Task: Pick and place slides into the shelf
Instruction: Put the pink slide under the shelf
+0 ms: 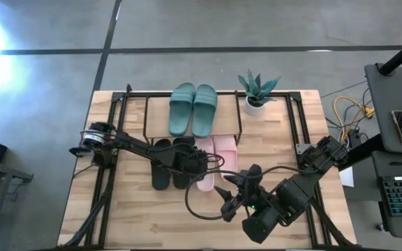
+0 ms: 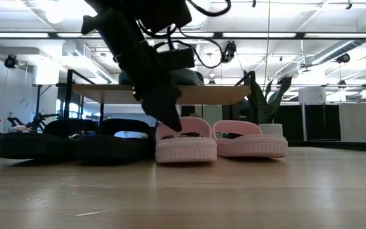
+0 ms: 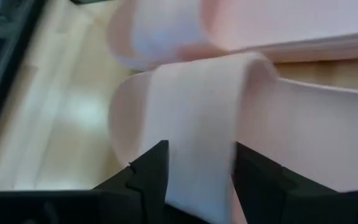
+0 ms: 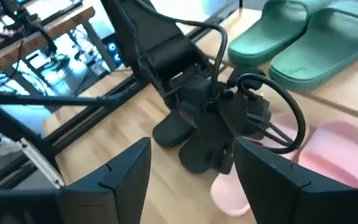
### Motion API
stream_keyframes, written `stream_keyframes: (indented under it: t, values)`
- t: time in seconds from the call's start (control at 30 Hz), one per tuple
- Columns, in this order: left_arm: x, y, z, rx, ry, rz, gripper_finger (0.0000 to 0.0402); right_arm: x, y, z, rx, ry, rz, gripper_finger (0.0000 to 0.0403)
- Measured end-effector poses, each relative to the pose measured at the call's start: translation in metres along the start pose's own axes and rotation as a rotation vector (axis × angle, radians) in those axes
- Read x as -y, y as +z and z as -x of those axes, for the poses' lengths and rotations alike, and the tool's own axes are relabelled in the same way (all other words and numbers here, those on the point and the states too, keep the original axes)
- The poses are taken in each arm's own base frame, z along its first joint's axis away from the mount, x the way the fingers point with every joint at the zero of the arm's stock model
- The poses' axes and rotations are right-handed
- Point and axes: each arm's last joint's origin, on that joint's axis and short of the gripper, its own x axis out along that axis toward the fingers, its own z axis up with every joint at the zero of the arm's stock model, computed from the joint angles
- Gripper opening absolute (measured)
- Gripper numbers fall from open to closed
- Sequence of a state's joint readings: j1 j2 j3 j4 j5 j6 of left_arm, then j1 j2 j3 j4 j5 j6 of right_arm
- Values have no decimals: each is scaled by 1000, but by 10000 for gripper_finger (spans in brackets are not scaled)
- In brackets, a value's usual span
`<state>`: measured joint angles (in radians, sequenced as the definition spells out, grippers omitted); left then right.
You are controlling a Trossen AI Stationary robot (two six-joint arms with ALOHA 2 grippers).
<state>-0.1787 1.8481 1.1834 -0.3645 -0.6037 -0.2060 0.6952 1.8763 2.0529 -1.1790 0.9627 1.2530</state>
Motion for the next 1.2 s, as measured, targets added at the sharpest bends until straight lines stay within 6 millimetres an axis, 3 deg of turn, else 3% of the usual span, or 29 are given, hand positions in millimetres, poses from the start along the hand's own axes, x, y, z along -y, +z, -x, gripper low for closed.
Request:
stream_keyframes:
  t: [0.17,0.33,0.57,0.63,0.77,1.0,1.2]
  values:
    - [6,1,9,-32,-183,-11,150,-1,-2,0,-70,23,-5,219]
    - [9,1,41,-28,-268,5,150,3,-5,1,-137,5,-21,219]
    - [-11,8,84,122,-110,67,151,12,-11,2,-203,-56,-39,219]
    - [-20,12,105,167,-154,90,151,12,-14,2,-286,-48,-41,219]
    - [-32,15,153,245,-406,175,151,13,-32,-3,-473,-59,-45,218]
    - [-22,-22,204,221,-624,334,121,15,-86,-23,-605,-157,-209,170]
    - [13,-83,208,66,-640,458,21,0,-127,-60,-614,8,-401,72]
